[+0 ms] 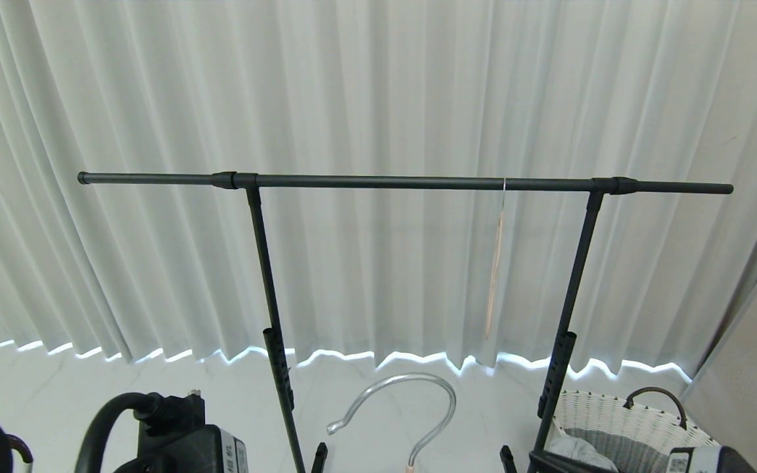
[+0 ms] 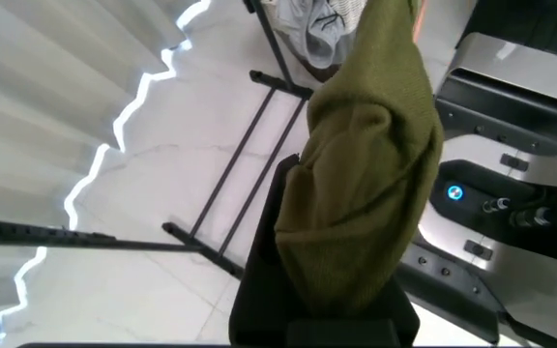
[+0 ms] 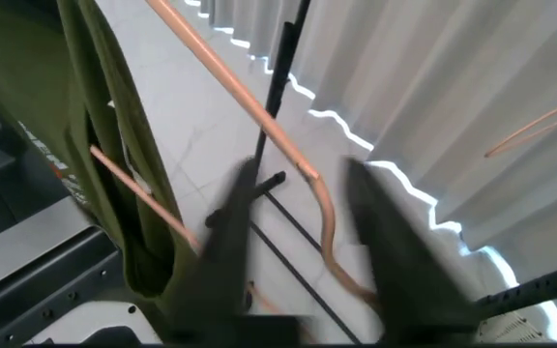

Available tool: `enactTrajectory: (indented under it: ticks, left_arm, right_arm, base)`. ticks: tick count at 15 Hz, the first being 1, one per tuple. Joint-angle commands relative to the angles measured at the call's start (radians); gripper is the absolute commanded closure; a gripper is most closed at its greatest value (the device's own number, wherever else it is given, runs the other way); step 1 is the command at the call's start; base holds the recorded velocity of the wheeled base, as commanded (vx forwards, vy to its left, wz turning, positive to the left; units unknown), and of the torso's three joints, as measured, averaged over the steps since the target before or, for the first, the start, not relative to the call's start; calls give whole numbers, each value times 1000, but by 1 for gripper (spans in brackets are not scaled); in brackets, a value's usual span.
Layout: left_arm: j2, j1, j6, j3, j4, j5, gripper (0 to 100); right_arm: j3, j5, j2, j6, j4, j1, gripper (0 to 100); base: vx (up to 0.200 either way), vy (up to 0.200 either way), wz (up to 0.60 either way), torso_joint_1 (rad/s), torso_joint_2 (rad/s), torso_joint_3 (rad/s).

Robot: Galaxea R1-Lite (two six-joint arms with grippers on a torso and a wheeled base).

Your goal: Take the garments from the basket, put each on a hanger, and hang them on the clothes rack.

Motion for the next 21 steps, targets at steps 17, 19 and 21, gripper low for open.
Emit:
enactTrajectory:
  ticks: [17, 19, 21]
  left_arm:
    - [-17, 163, 0, -36, -216, 230, 100]
    - [-17, 159, 0, -39, -216, 230, 100]
    - [-19, 158, 2, -42, -218, 230, 100]
  right_arm:
    - [-174, 73, 309, 278, 7, -119, 0]
    - [-214, 84, 374, 283, 7, -142, 0]
    - [-255, 85, 431, 298, 5, -174, 0]
  base:
    - [0, 0, 0, 0, 0, 0]
    - [0, 0, 0, 0, 0, 0]
    - [0, 0, 0, 0, 0, 0]
